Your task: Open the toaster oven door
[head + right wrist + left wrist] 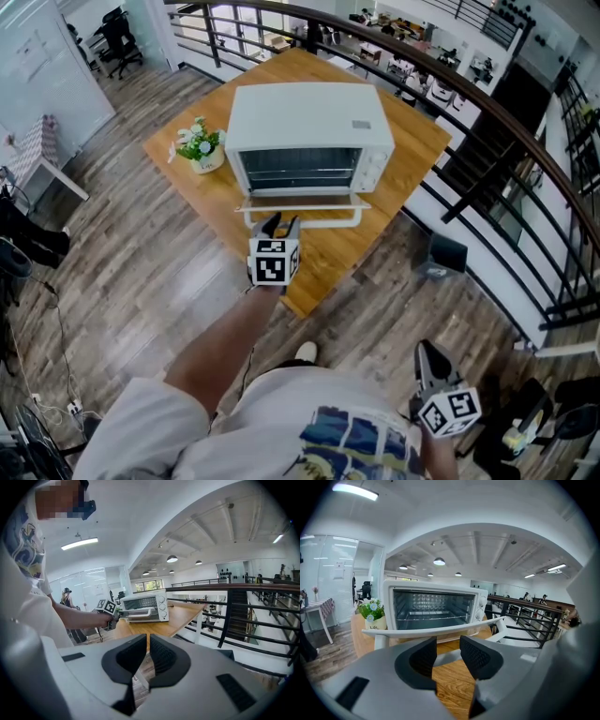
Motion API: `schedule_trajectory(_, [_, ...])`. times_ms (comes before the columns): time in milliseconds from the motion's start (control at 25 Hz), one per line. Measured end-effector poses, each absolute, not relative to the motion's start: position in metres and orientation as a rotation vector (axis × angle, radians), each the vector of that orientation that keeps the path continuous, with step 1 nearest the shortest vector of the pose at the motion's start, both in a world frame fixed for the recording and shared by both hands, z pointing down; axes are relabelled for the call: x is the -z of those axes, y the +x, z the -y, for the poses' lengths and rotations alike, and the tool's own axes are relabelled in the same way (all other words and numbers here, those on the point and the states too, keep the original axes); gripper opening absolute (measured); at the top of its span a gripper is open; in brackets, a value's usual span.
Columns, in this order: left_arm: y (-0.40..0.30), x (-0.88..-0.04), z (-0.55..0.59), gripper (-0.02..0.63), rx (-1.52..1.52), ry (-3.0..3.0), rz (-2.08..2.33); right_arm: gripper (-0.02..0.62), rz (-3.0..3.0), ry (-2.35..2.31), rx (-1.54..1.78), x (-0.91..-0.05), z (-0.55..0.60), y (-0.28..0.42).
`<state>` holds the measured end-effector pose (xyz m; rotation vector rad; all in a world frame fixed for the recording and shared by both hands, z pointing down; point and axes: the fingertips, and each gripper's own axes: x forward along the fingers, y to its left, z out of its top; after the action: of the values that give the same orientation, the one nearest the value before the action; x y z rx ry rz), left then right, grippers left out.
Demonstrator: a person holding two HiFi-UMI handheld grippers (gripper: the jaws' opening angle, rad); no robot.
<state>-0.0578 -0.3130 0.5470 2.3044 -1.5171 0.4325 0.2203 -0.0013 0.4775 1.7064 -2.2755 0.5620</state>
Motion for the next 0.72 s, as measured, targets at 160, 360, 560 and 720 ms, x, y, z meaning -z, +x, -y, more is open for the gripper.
schedule_trajectory(160, [-0.06,-0.551,0.311,0.153,-0.434,2.304,1.525,0.02,2.274,1.707,-0.565,-0.476,0.003,0.217])
schedule_trajectory(360, [-0.059,-0.56,0.308,0.152,-0.429,2.303,1.533,0.02,2.269,1.696,-0.575,-0.48,0.003,0.218])
schedule_trajectory(560, [-0.058,-0.564,0.301,0.152,-0.437,2.291,1.534,0.02,2.27,1.684,-0.575,-0.481,0.005,0.218])
schedule_trajectory(720, [-0.058,-0.569,0.3,0.152,-0.45,2.291,1.538,0.018,2.272,1.674,-0.582,-0.484,0.007,0.215])
